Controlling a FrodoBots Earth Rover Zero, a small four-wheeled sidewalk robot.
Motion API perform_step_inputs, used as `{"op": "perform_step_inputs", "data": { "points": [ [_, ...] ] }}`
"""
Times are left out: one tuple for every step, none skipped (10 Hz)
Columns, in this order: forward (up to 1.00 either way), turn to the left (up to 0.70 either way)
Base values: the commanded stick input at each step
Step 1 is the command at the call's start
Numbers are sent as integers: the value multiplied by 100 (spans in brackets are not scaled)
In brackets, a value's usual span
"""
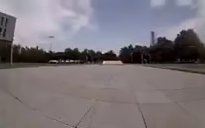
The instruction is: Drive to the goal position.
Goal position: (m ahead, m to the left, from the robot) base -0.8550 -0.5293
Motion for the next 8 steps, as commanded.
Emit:
{"op": "perform_step_inputs", "data": {
  "points": [
    [100,-27],
    [100,-27],
    [100,-27],
    [100,-27],
    [100,-27],
    [100,-27],
    [100,-27],
    [100,-27]
  ]
}}
